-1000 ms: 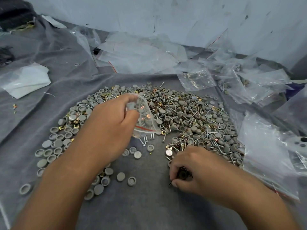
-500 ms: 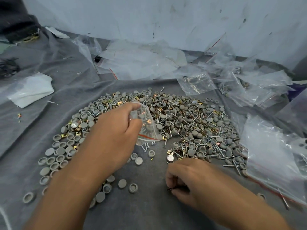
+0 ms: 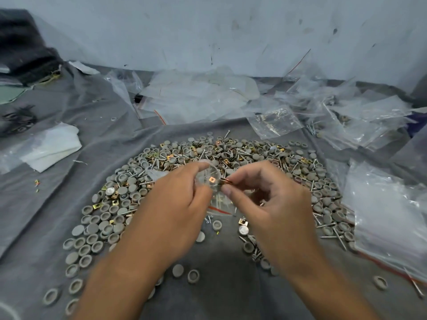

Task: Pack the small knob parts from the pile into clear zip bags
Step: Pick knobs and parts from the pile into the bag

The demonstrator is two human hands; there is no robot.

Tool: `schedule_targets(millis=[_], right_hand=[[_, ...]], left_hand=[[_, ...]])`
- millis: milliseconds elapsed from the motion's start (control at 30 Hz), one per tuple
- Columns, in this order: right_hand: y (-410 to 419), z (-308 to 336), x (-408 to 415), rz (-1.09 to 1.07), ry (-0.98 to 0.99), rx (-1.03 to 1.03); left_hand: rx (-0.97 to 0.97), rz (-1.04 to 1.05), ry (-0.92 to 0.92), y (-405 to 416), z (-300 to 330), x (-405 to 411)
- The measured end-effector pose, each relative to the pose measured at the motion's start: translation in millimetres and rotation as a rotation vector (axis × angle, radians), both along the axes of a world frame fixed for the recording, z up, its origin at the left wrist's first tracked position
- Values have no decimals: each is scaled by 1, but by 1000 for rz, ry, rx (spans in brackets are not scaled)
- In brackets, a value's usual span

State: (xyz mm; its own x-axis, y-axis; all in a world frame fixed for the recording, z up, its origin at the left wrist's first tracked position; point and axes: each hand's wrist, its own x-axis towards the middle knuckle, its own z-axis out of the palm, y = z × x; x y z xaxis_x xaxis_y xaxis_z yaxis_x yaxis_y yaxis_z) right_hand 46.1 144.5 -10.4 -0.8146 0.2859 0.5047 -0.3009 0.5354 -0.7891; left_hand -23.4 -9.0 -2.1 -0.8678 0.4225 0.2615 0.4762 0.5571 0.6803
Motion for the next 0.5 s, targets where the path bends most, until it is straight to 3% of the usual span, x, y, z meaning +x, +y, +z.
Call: schedule_targets(millis=[233, 500], right_hand=[[-5, -4, -6, -117, 77, 156], [9, -4, -4, 0, 0, 443]], left_hand=[[-16, -7, 0, -2, 1, -1], [57, 19, -21, -5, 3, -1]])
